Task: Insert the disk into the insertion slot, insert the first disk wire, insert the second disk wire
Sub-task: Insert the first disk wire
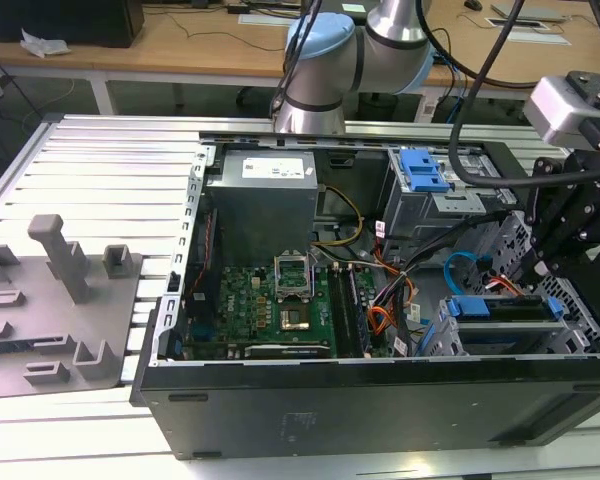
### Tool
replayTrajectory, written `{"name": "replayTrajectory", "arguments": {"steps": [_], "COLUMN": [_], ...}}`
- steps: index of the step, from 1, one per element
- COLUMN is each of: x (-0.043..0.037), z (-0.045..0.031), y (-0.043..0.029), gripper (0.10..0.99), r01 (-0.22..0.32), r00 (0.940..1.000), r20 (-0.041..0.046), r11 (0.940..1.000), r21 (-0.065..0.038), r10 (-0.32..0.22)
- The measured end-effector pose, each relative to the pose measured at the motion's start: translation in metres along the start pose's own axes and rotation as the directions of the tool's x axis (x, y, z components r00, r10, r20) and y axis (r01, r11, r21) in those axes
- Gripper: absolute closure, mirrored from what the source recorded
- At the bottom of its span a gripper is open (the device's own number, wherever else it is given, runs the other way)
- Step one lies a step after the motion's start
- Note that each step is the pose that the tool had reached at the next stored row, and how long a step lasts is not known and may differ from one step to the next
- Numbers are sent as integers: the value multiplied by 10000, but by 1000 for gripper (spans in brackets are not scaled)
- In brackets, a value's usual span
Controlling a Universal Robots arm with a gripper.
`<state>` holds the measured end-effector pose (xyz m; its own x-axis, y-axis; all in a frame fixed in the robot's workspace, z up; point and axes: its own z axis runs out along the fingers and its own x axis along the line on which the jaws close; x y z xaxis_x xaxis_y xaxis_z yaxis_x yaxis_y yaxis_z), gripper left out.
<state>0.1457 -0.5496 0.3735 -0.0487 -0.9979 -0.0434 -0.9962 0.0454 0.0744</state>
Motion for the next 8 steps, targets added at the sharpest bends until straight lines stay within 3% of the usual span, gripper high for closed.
{"name": "replayTrajectory", "arguments": {"steps": [4,8], "x": [5,6], "z": [17,23], "y": [79,89], "gripper": [980,980], "r01": [-1,2], "r00": [10000,10000], "r20": [2,-2], "r11": [10000,10000], "r21": [0,0], "r10": [1,-2]}}
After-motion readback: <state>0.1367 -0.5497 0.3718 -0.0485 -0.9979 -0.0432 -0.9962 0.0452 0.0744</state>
